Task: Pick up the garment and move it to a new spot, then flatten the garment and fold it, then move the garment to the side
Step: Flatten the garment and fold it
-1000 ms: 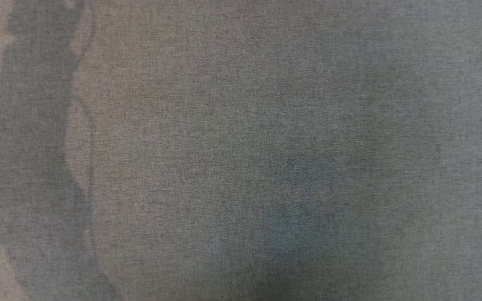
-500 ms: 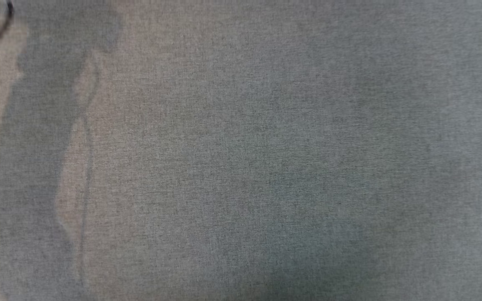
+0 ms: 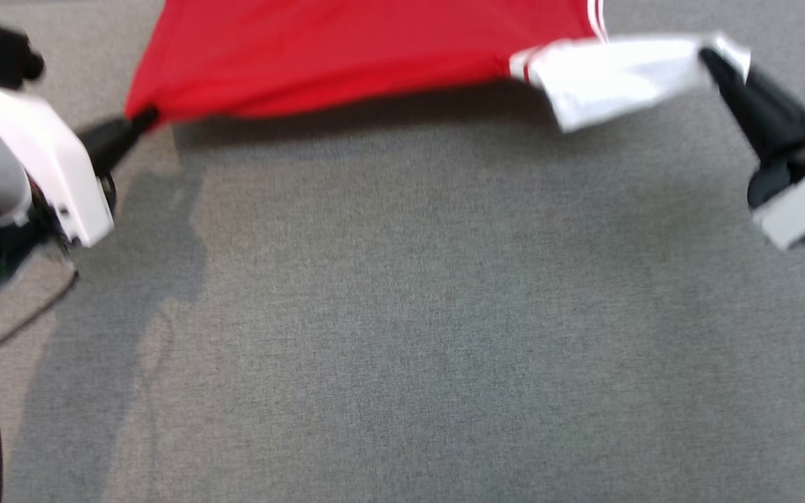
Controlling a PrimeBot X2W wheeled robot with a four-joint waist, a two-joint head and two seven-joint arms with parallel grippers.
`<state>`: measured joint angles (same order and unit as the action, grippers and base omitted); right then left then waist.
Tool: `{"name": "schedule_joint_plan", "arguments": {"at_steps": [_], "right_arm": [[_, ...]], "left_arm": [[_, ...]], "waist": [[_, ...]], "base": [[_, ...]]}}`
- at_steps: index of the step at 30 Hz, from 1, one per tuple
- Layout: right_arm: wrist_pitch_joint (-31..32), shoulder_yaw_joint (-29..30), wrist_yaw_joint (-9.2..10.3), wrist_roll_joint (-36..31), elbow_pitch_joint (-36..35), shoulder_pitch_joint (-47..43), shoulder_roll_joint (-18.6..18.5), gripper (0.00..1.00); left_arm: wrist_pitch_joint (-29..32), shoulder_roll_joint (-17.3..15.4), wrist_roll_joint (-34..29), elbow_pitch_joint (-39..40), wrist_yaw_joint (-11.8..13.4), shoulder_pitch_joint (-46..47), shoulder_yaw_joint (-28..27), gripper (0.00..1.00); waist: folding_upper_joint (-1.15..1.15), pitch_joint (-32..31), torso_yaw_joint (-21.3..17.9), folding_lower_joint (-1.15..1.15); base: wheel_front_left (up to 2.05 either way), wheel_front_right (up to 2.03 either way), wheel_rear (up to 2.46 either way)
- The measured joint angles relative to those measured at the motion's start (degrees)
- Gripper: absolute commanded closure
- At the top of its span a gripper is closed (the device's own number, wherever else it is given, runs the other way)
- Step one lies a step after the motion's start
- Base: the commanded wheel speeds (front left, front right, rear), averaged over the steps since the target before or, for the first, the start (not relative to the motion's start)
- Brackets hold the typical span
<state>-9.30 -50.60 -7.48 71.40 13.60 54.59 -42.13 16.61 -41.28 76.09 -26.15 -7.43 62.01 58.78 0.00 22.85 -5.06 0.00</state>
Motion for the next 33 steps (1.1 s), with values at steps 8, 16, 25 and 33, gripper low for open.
{"name": "schedule_joint_plan", "arguments": {"at_steps": [8, 16, 25, 33], "right_arm": [[3.61, -4.09, 0.0, 5.21, -5.48, -14.84, -6.0, 1.0], [5.44, -5.68, 0.0, 6.22, -7.81, -23.49, -8.54, 1.0], [4.23, -3.66, -0.01, 12.03, -11.73, -35.69, -11.36, 1.0], [6.77, -3.33, -0.01, 14.88, -15.0, -42.41, -16.41, 1.0]], "left_arm": [[-4.19, -3.26, 6.27, 4.68, 1.32, -16.53, 1.67, 1.0], [-7.32, -5.82, 8.68, 13.23, 6.67, -27.6, 3.65, 1.0], [-14.17, -9.38, 11.0, 24.19, 12.99, -39.14, 4.35, 1.0], [-13.43, -14.01, 11.59, 32.95, 18.26, -42.83, 5.86, 1.0]], "waist": [[0.0, -8.35, -0.51, 0.0], [0.0, -11.49, -0.76, 0.0], [0.0, -13.82, -0.39, 0.0], [0.0, -14.45, 0.19, 0.0]], "base": [[0.0, 0.0, 0.0], [0.0, 0.0, 0.0], [0.0, 0.0, 0.0], [0.0, 0.0, 0.0]]}}
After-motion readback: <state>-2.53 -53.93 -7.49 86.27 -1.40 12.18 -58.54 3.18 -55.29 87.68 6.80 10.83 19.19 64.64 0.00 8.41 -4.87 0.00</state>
